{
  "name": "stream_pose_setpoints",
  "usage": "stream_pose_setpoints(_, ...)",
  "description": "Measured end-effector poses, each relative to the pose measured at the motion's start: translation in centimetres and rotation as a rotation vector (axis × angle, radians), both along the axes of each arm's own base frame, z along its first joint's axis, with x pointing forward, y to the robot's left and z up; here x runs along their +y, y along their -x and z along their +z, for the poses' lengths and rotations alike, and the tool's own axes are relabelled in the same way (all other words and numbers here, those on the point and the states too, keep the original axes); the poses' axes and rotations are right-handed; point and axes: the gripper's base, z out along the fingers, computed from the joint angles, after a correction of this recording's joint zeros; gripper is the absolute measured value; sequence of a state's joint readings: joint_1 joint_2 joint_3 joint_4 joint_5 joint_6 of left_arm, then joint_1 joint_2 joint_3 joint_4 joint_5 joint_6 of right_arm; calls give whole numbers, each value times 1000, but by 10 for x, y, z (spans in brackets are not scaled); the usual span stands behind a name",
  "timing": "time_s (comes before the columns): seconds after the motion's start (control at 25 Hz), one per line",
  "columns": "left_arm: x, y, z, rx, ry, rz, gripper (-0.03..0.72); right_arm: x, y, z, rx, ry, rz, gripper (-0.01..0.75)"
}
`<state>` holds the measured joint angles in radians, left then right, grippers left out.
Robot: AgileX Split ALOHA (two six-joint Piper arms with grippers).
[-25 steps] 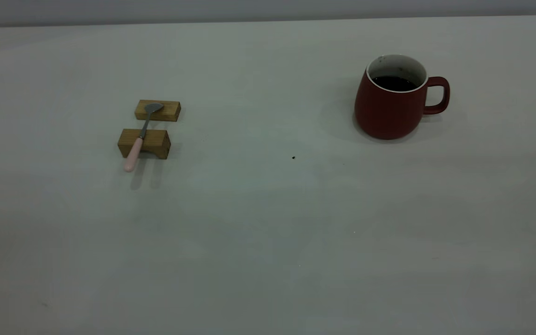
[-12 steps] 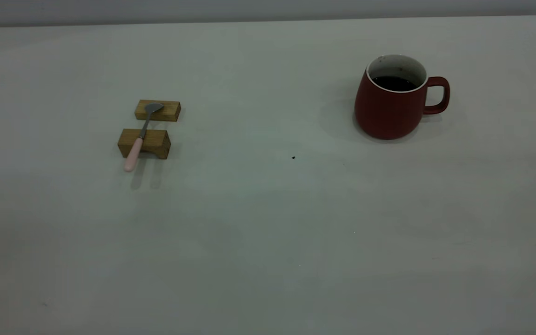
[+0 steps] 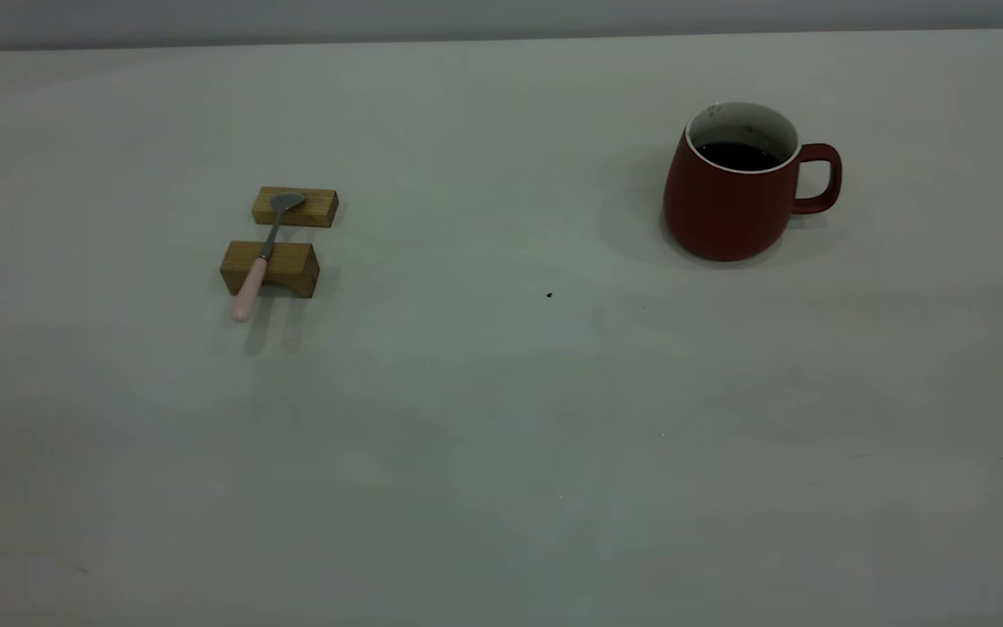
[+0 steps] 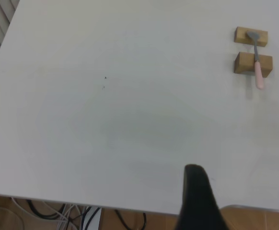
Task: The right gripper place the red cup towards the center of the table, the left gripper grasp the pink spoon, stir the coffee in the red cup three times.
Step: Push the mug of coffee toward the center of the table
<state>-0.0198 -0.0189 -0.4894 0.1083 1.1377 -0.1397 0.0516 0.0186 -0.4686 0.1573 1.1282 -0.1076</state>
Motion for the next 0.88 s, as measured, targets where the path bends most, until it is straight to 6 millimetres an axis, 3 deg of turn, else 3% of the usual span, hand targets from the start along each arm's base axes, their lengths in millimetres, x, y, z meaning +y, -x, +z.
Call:
stream_pose_setpoints(0.16, 0, 0, 0, 0, 0, 0, 548, 3, -6, 5, -1, -38, 16, 584)
stream_pose_setpoints(0.32, 0, 0, 0, 0, 0, 0, 548, 6, -36, 20, 9, -41, 29, 584)
stream_pose_setpoints(0.68, 0, 0, 0, 0, 0, 0, 548, 17, -170, 9, 148, 112, 206, 594)
stream_pose_setpoints(0.88, 0, 0, 0, 0, -1, -1, 548, 27, -251, -21, 235, 213, 401, 592)
